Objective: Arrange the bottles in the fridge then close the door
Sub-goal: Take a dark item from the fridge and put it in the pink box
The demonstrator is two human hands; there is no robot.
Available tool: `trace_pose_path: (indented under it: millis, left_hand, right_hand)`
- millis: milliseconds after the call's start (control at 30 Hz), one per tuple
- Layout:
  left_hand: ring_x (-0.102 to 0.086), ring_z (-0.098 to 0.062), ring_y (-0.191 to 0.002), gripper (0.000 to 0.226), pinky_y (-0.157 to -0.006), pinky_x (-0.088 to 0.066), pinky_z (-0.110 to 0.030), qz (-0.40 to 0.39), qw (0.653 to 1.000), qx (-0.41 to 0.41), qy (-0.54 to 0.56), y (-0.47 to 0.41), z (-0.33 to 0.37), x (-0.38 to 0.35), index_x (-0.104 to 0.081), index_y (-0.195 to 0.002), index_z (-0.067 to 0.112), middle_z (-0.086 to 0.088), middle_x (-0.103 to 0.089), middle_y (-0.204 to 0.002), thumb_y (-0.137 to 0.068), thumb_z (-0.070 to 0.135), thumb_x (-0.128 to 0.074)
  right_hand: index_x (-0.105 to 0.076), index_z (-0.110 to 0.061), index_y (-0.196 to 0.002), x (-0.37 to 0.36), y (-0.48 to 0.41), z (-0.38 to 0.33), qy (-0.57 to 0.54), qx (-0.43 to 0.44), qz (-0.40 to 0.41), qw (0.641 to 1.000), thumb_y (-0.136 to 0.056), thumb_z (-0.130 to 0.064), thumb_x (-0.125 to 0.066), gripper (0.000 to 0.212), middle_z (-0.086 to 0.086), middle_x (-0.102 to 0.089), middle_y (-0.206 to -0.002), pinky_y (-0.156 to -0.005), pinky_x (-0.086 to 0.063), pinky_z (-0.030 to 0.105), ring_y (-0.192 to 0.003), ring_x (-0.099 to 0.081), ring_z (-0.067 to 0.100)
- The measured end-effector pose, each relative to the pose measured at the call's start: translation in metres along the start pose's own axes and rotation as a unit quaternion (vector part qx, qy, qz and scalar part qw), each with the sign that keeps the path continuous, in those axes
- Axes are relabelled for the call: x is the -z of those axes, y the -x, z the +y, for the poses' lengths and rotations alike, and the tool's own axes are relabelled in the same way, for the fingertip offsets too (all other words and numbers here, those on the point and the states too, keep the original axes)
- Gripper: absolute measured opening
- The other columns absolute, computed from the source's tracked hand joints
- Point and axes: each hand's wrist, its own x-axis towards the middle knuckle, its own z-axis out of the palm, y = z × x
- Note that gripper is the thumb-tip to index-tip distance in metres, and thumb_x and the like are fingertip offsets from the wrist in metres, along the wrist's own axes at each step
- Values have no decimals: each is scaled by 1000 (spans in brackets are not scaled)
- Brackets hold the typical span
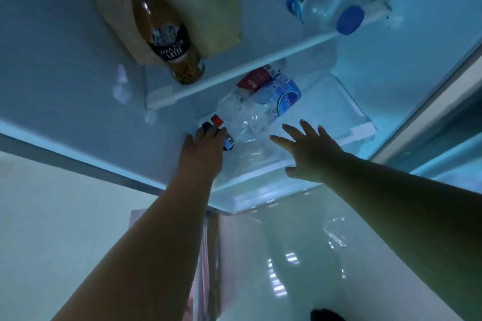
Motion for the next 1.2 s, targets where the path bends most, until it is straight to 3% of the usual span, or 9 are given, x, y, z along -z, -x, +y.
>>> trace_pose_path:
  millis: [167,367,500,633,800,1033,1200]
  left_hand:
    - [-47,-27,-125,56,-94,-46,-40,40,999,-5,11,-18,-6,-20,-48,-138,23,-3,-40,-151,-86,3,-58]
    - [-48,-28,-124,55,-101,-45,-42,-1,996,10,84,-31,-8,-23,-46,-141,24,-3,-46,-141,-91,4,-56]
    - [-47,-31,-119,42,-91,-45,-41,-29,999,2,31,-28,-5,-20,-49,-133,19,-7,-45,-134,-93,13,-60]
    - [-49,-31,-118,42,-95,-45,-40,-62,992,9,105,-21,0,-21,-55,-133,21,-7,-47,-126,-93,27,-65]
    - [-54,-32,-110,43,-89,-46,-39,11,984,28,176,0,11,-39,-53,-132,16,-10,-48,-121,-93,34,-62]
    - [-53,-26,-105,49,-72,-37,-35,74,989,46,120,34,30,-52,-50,-132,19,-5,-48,-116,-96,53,-45]
    - [-51,-25,-107,51,-76,-37,-37,103,988,35,107,60,39,-56,-49,-132,22,-4,-50,-118,-95,57,-46]
  right_hand:
    - [7,-44,-149,-30,-18,11,45,3,10,999,-85,-59,-57,91,3,18,-161,-112,-8,64,-146,9,40]
    - [21,-45,-144,-57,-23,11,74,-8,75,994,-82,-66,-53,99,4,27,-158,-110,1,69,-145,16,41]
    - [22,-47,-143,-56,-25,11,67,-11,70,995,-81,-68,-53,100,2,28,-158,-110,2,69,-145,18,39]
    - [20,-46,-144,-55,-24,9,75,-17,63,995,-81,-71,-50,98,2,27,-158,-110,2,67,-145,17,38]
    - [14,-47,-146,-59,-24,10,82,-25,83,993,-77,-76,-48,98,-1,22,-160,-111,0,66,-147,14,35]
    - [13,-47,-146,-60,-25,10,95,-24,91,991,-74,-78,-46,99,-2,20,-160,-111,-2,66,-147,11,35]
    - [16,-45,-147,-59,-17,0,89,-38,85,992,-83,-71,-46,93,-1,18,-161,-112,-5,65,-148,9,34]
